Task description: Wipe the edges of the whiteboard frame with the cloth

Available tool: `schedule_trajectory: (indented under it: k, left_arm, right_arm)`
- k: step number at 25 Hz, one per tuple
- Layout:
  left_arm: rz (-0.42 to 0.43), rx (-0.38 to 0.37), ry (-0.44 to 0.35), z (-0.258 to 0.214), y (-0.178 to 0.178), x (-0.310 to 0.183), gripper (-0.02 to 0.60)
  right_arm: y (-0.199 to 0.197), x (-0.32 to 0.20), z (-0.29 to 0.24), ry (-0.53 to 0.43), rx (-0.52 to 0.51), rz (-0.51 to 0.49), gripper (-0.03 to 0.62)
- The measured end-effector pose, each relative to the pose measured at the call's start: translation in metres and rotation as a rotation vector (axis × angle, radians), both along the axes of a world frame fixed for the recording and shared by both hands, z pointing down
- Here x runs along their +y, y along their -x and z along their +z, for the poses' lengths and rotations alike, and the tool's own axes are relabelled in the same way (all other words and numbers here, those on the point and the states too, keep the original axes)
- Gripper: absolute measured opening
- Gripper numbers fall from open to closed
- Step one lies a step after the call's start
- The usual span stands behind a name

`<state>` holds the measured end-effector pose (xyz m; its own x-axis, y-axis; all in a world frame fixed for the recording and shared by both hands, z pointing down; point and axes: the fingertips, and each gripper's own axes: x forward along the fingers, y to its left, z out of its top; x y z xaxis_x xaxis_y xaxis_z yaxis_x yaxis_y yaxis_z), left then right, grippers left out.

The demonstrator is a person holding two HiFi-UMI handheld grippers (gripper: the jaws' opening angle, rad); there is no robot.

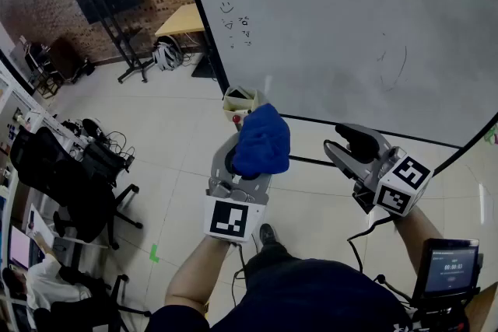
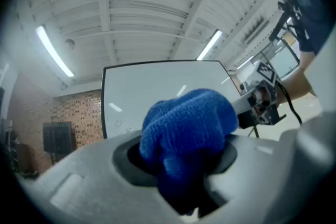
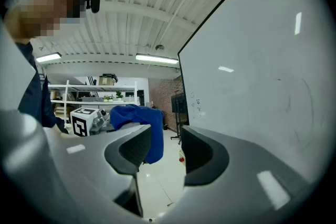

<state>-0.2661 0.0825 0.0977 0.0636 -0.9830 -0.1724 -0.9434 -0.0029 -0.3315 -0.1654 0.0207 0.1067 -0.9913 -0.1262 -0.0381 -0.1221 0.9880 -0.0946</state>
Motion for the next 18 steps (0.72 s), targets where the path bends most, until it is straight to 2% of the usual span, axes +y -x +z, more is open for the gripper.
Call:
schedule_trajectory:
  k: [5, 10, 14, 18]
  left_arm:
    - [0.025, -0.112, -0.06, -0.049, 0.058, -0.038, 0.187]
    - [0.071, -0.197, -0.108, -0.09, 0.094, -0.072, 0.187]
    - [0.061, -0.245, -0.135, -0.105, 0.107, -0.087, 0.189]
    - [-0.013, -0.332, -0.133, -0.116, 0.117, -0.101, 0.203]
  right_arm:
    - [0.089, -0.012, -0.064, -0.005, -0.046, -0.101, 0.268]
    - [0.176, -0.014, -0.113, -0.116, -0.03, -0.188, 0.318]
    - [0.214, -0.016, -0.13, -0.137, -0.011, -0.249, 0.343]
    - [0.238, -0.021, -0.138, -0.18, 0.013, -0.298, 0.365]
